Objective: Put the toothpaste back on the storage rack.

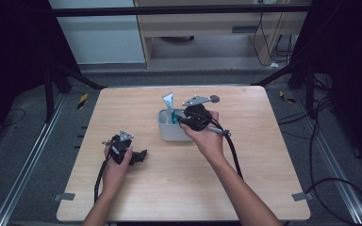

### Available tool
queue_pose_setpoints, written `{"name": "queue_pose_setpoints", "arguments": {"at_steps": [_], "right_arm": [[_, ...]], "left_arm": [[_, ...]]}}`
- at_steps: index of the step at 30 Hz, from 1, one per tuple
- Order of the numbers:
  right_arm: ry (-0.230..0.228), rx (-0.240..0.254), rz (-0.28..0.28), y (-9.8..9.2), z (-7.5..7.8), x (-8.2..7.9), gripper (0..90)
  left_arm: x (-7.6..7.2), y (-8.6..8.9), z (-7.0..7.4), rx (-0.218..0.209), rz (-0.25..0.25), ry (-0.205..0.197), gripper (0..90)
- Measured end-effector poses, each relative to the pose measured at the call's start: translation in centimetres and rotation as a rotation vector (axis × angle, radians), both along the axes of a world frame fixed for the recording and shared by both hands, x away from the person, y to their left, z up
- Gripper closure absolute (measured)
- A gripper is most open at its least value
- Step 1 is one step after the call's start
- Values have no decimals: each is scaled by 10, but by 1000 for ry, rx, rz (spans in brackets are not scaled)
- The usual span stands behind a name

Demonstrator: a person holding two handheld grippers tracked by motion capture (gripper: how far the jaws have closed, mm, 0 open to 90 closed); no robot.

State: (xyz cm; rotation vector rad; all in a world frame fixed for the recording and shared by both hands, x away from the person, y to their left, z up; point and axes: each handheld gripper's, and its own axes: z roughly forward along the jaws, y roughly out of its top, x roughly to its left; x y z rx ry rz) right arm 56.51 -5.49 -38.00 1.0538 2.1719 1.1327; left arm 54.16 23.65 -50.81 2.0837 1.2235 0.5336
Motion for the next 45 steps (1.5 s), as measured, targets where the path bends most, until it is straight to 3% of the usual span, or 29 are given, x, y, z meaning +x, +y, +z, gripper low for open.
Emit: {"name": "queue_pose_setpoints", "arguments": {"at_steps": [9, 12, 16, 22, 33, 45], "right_arm": [[3, -34, 30, -19, 5, -13, 228], [-2, -54, 38, -23, 5, -14, 183], [13, -45, 35, -32, 4, -16, 112], [36, -70, 28, -48, -2, -18, 70], [43, -116, 6, -86, -19, -28, 86], [78, -160, -41, -126, -50, -35, 101]], "left_arm": [[0, 0, 0, 0, 0, 0, 0], [0, 0, 0, 1, 0, 0, 0], [0, 0, 0, 1, 0, 0, 0], [0, 0, 0, 1, 1, -1, 0], [0, 0, 0, 0, 2, -1, 0], [0, 0, 0, 2, 1, 0, 0]]}}
